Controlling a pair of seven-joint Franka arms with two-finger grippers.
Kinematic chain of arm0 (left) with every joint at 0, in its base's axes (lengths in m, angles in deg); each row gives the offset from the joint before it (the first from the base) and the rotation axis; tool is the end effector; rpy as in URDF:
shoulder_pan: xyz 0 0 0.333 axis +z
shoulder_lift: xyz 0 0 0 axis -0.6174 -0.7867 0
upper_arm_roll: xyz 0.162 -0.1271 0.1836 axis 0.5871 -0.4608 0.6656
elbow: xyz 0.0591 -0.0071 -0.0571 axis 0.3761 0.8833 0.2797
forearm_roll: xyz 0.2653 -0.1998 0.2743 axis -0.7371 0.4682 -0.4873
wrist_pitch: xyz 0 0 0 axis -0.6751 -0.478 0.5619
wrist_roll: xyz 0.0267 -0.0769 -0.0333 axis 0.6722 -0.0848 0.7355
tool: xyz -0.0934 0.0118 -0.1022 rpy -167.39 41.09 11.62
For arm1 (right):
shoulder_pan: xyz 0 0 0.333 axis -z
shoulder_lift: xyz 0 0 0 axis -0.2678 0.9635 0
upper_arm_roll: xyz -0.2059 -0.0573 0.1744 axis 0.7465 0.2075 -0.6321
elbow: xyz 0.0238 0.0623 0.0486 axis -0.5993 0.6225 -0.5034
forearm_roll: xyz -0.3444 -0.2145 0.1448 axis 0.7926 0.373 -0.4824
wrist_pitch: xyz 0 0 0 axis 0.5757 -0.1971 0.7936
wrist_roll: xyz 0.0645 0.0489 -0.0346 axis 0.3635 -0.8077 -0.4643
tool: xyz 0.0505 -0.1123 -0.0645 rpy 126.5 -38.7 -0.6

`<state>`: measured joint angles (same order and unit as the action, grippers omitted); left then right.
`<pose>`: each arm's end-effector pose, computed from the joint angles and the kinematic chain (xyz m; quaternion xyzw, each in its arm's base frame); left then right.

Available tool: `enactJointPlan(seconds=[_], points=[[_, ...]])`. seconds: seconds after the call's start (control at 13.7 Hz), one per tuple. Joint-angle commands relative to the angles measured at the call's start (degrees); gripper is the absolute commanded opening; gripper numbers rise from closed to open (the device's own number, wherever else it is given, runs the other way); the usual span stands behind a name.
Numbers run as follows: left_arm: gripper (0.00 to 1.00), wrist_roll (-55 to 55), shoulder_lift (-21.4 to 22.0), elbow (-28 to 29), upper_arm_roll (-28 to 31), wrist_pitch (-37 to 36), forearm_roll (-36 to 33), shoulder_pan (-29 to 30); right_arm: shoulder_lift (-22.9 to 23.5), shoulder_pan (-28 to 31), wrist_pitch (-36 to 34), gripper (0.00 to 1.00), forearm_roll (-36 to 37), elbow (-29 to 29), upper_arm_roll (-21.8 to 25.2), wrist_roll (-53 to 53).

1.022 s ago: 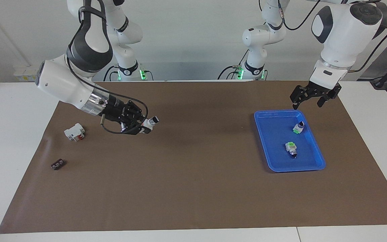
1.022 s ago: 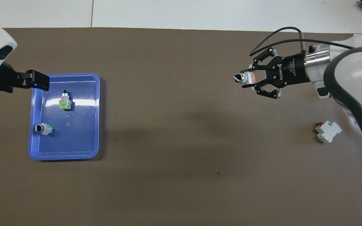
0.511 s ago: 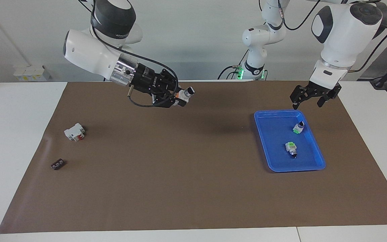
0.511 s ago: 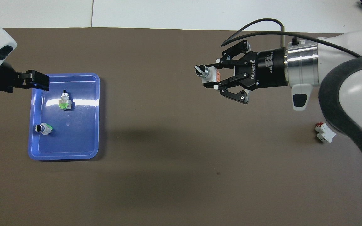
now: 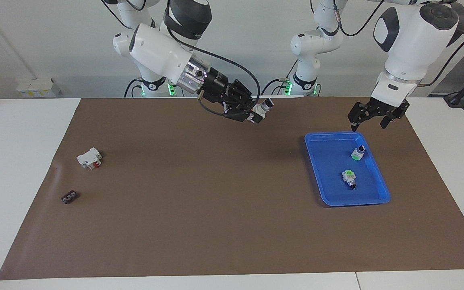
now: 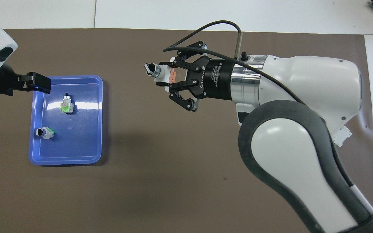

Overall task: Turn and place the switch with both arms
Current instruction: 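Lift the switch with the right gripper and carry it toward the tray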

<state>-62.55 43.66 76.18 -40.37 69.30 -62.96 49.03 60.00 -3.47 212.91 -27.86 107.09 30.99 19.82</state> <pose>0.6202 -0.0661 0.5192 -0.9996 0.0017 -0.0207 0.0215 0.6104 0.3589 0.5227 -0.5905 0.6380 0.2541 0.4239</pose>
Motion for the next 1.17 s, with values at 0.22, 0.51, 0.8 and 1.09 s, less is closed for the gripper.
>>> enactJointPlan(seconds=[0.22,0.51,0.8,1.09], points=[[1.0,-0.6,1.79,1.93,-0.01,0.44,0.97,0.61,-0.06,-1.04,-1.22,0.0,4.3,0.74,-0.14,-5.21],[1.0,-0.6,1.79,1.93,-0.01,0.44,0.97,0.61,-0.06,-1.12,-1.49,0.0,5.53,0.65,-0.32,-5.31],[1.0,-0.6,1.79,1.93,-0.01,0.36,0.97,0.61,-0.06,-1.13,-1.49,0.0,7.02,0.65,-0.4,-5.4],[1.0,-0.6,1.79,1.93,-0.01,0.44,0.97,0.61,-0.15,-2.18,-1.75,0.0,7.11,0.74,-0.4,-5.31]])
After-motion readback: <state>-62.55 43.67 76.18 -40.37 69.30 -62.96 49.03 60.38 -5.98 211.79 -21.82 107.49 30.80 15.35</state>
